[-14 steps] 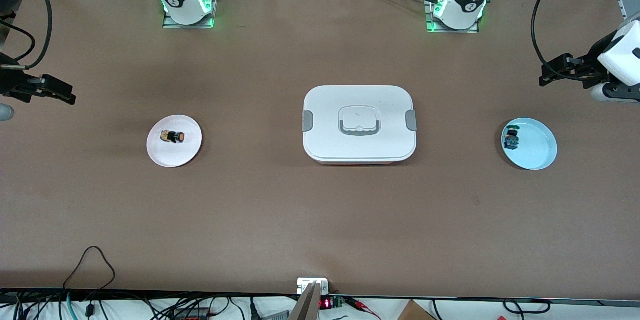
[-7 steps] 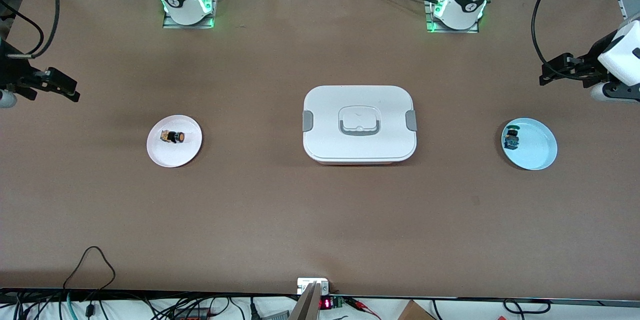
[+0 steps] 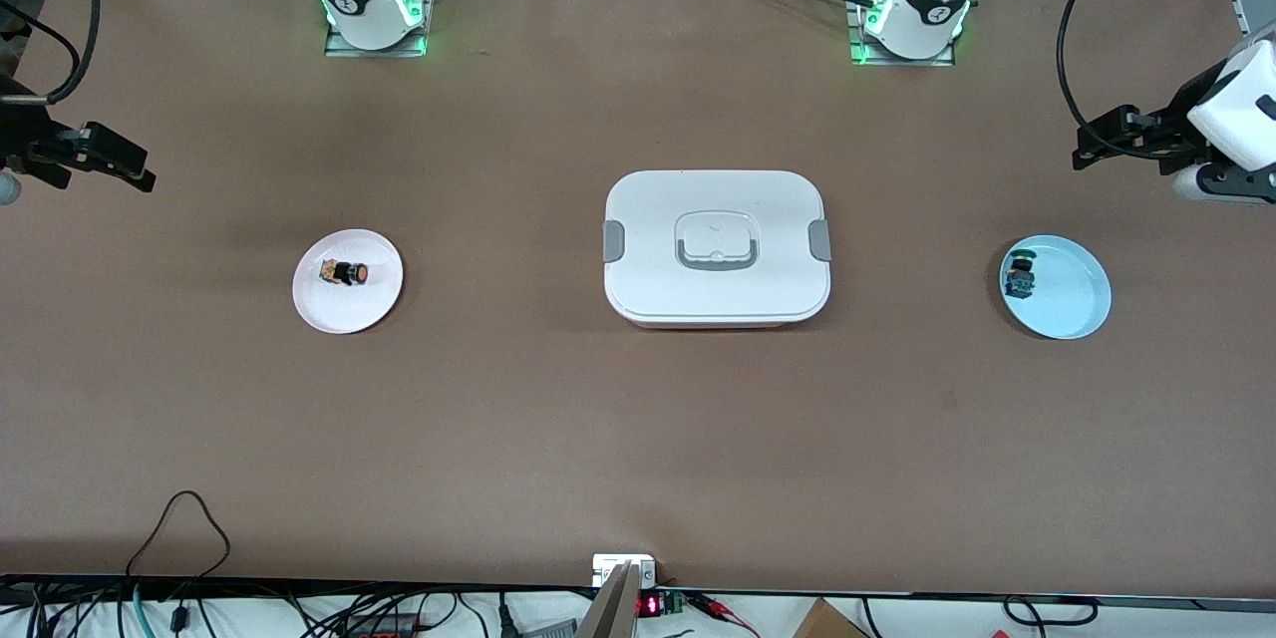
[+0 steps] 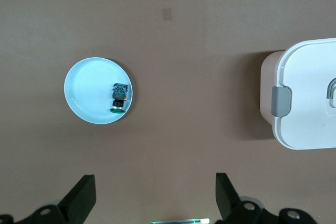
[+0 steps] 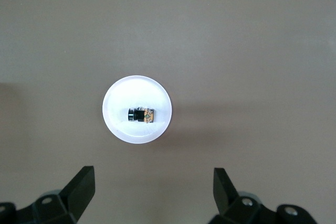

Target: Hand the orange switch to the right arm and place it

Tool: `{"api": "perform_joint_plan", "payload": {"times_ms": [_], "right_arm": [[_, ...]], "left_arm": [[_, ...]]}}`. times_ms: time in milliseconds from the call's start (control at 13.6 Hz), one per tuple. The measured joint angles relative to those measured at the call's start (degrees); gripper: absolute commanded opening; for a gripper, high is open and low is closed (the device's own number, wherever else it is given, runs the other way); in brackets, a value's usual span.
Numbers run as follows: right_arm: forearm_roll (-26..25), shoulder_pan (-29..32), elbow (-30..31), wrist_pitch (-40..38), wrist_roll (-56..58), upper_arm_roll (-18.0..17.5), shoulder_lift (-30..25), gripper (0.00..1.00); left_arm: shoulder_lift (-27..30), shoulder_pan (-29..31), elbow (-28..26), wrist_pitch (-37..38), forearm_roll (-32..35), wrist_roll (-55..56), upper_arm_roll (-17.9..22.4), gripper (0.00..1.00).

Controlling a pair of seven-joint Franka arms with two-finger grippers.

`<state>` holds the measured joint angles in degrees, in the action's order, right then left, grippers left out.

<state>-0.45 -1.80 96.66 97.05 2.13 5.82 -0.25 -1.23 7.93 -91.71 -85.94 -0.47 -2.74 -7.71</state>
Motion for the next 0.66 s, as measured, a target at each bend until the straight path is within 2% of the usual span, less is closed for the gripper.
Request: {"api": "perform_joint_plan", "payload": {"times_ms": [662], "right_arm": [[0.0, -0.01, -1.39, -2.18, 0.0, -0.58, -0.01, 1.0]], "left_arm": [[0.07, -0.02, 0.37, 2.28, 0.0, 0.0, 0.0, 1.0]]}}
